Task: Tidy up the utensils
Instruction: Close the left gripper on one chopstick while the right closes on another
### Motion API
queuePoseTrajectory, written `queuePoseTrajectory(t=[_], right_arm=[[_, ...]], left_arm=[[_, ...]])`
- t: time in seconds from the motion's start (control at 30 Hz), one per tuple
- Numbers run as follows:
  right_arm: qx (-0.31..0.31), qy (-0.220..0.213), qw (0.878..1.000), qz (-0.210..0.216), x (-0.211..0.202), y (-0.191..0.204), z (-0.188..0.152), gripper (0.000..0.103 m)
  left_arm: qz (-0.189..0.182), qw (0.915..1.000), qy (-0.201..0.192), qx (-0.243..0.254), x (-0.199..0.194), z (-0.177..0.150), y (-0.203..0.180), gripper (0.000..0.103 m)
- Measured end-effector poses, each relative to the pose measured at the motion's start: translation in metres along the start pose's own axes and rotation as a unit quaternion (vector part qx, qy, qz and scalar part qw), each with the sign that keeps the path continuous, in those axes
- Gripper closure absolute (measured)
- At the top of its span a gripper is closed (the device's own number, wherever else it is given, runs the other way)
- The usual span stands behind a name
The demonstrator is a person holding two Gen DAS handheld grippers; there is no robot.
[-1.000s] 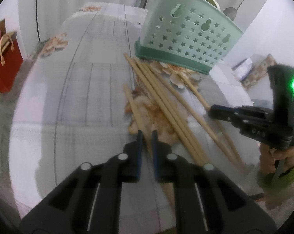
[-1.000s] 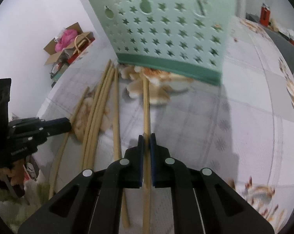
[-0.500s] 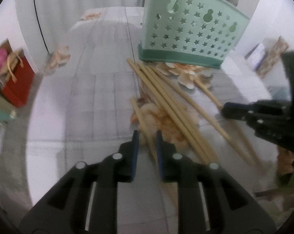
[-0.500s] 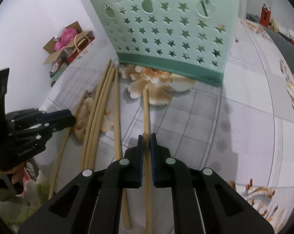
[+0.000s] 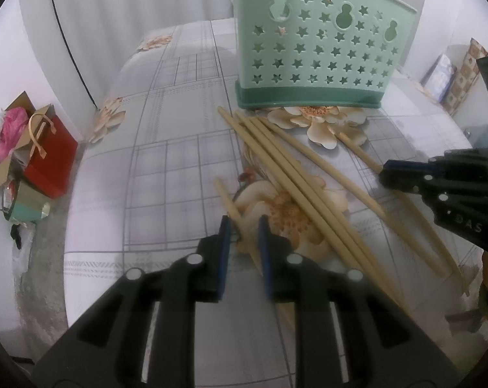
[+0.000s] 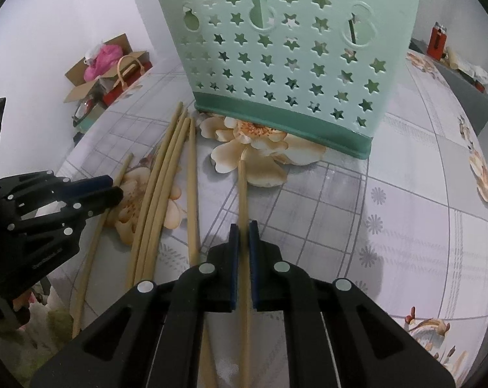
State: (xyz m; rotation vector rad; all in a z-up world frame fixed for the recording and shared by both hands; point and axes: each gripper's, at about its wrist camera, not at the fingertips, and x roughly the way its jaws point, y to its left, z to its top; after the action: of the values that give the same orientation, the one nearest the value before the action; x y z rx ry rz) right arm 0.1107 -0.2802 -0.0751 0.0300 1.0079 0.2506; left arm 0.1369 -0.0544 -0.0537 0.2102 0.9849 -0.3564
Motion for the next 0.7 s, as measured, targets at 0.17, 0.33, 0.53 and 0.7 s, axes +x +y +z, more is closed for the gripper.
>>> queuePoseTrajectory(t=[0.17, 0.33, 0.53, 0.7], right_arm=[[0.010, -0.001, 1.000, 0.005, -0.0020, -0.0031, -0.0026, 0.097], [0.012, -0.001, 1.000, 0.006, -0.0023, -0.0035, -0.0029, 0.097], [0.016, -0.003, 1.000, 0.010, -0.0032, -0.0052, -0.0034, 0.097], [0.019, -0.004, 1.000, 0.009, -0.0041, -0.0052, -0.0040, 0.097]], left_arm=[[0.000, 1.0000, 0.000, 0.001, -0.0004, -0.0001, -0.0004, 0.087], [0.001, 1.0000, 0.000, 0.001, -0.0017, -0.0006, -0.0022, 0.087], [0.000, 1.0000, 0.000, 0.002, -0.0007, -0.0003, -0.0011, 0.087], [-0.002, 1.0000, -0.007, 0.001, -0.0017, -0.0024, -0.0012, 0.088]])
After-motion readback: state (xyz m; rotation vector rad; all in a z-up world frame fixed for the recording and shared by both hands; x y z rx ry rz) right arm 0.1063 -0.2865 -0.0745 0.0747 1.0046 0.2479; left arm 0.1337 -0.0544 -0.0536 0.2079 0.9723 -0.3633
